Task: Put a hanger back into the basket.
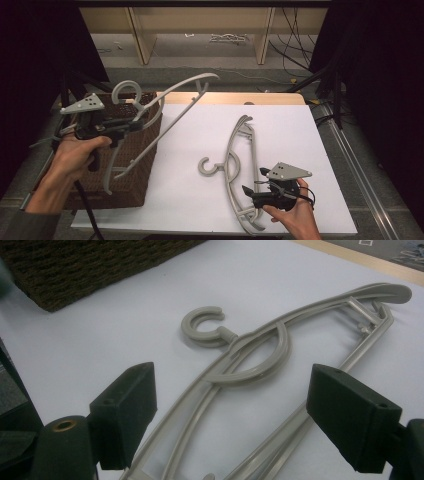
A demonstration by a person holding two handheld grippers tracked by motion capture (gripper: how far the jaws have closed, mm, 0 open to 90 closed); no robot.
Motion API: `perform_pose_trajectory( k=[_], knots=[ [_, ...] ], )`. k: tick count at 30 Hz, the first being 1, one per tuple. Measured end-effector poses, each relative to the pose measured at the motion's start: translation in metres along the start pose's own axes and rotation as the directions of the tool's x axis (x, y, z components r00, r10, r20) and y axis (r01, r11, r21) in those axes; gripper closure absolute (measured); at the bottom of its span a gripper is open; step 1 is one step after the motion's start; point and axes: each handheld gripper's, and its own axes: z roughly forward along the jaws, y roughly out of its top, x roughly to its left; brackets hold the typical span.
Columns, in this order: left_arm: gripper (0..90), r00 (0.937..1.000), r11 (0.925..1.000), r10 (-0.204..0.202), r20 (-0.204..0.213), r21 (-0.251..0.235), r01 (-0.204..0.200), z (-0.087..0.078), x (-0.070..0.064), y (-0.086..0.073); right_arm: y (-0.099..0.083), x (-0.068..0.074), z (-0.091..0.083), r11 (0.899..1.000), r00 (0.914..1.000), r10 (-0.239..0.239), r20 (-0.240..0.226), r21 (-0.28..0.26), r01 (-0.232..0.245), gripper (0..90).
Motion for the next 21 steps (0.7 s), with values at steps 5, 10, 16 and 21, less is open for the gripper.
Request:
perform_pose_trajectory(
  k=[5, 10, 16, 21],
  knots=[
    [79.0, 0.997, 1.0, -0.002, -0.077, -0.001, 0.002, -0.009, 0.02, -0.001, -0.001, 0.0, 0.001, 1.0, 1.0, -0.008, -0.005, 0.006, 0.008, 21.2],
    [79.0, 0.9908, 1.0, 0.004, -0.135, 0.002, -0.004, -0.018, 0.041, -0.008, -0.001, -0.001, 0.002, 1.0, 1.0, -0.002, -0.003, 0.008, 0.002, 21.1],
    [79.0, 0.9847, 0.9998, -0.001, -0.174, 0.018, 0.004, -0.023, 0.061, -0.015, -0.003, -0.001, 0.004, 1.0, 0.9999, -0.004, -0.009, 0.016, 0.004, 21.2],
    [79.0, 0.9805, 0.9995, -0.011, -0.196, 0.026, 0.017, -0.026, 0.076, -0.025, -0.003, -0.001, 0.004, 1.0, 1.0, 0.0, -0.005, 0.014, 0.0, 21.2]
  ],
)
